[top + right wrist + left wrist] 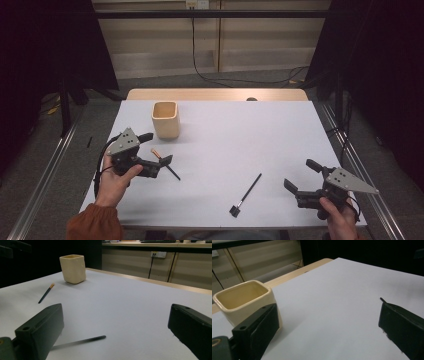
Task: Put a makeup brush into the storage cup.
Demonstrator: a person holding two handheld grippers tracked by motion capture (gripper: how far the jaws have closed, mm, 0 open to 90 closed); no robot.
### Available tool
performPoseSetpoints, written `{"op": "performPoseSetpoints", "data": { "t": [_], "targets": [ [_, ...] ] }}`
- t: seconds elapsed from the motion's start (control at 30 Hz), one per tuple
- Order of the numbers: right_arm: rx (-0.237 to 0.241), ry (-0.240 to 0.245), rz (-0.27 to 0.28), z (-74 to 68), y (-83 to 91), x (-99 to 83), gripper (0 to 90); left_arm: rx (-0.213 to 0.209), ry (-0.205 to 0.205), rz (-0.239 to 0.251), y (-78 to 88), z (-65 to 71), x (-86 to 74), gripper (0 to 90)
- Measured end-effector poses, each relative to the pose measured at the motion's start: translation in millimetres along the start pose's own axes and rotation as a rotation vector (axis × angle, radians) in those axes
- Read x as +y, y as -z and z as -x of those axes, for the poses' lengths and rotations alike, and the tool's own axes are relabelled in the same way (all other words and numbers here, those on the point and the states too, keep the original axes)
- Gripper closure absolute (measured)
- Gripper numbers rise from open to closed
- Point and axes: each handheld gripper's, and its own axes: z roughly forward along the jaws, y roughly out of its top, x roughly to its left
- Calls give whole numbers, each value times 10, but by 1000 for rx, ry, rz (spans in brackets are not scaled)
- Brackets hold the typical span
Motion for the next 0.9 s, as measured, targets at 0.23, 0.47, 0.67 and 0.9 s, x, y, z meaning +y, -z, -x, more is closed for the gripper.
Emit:
{"op": "performPoseSetpoints", "data": {
  "t": [0.23,0.47,0.67,0.9],
  "targets": [
    [2,-2,0,0,-2,-1,0,-34,6,-38,-65,-81,46,33],
    [2,-1,-2,0,-4,-1,0,-48,-4,-132,-98,-105,56,32],
    [1,0,-2,-3,-4,-1,0,-81,-52,-217,-113,-112,123,32],
    [10,0,-9,-2,-7,-3,0,-114,-92,-313,-169,-113,127,39]
  ]
}}
